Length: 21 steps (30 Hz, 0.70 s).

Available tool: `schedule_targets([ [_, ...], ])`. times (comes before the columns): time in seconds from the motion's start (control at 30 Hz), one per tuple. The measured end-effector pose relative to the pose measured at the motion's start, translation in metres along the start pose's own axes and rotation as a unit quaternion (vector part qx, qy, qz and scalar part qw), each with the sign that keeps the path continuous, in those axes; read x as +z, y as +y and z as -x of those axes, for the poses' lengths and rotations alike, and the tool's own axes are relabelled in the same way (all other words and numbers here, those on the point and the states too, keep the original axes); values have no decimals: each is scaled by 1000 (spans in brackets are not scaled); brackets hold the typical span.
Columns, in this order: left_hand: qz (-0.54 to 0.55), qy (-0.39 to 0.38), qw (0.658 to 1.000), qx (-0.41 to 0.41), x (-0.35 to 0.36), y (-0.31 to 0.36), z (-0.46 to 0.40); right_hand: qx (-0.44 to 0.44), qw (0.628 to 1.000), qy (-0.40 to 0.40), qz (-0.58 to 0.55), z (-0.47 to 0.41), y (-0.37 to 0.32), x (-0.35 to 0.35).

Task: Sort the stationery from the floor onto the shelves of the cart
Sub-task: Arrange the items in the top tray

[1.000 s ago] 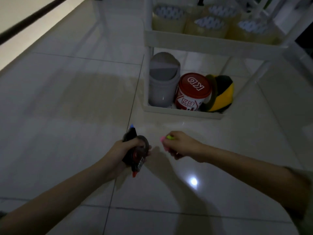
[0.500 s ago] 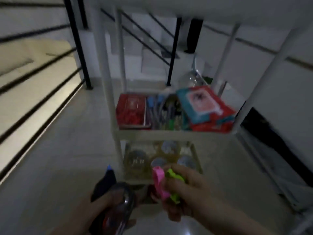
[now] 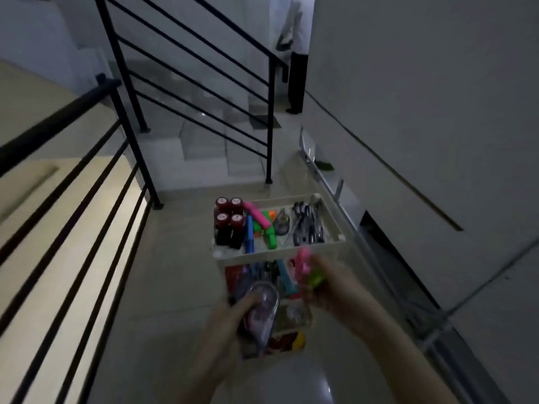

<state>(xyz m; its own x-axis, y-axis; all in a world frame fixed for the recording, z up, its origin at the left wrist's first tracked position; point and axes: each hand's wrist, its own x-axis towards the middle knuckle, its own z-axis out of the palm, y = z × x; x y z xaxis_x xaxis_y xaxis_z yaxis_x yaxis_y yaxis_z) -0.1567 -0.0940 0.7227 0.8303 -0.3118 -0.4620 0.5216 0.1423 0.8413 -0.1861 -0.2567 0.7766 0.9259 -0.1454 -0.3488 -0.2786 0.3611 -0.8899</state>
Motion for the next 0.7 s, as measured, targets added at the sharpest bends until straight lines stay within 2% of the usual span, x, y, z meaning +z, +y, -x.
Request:
schedule_targets([
  [0.17, -34, 32, 998, 36, 26, 25, -1, -10, 993, 7, -115, -3, -19, 15],
  [0.3, -127, 33, 989, 69, 40, 35, -36, -9, 996, 18, -88, -30, -33, 8],
  [0.5, -330, 116, 923, 161, 77, 69, -138, 3, 999, 35, 3, -104, -67, -37],
  [0.63, -453, 160, 867, 134, 90, 70, -199, 51, 997, 44, 40, -154, -84, -57],
  [0.7, -467, 163, 860, 126, 98, 65, -218, 64, 995, 28, 74, -176, -88, -67],
])
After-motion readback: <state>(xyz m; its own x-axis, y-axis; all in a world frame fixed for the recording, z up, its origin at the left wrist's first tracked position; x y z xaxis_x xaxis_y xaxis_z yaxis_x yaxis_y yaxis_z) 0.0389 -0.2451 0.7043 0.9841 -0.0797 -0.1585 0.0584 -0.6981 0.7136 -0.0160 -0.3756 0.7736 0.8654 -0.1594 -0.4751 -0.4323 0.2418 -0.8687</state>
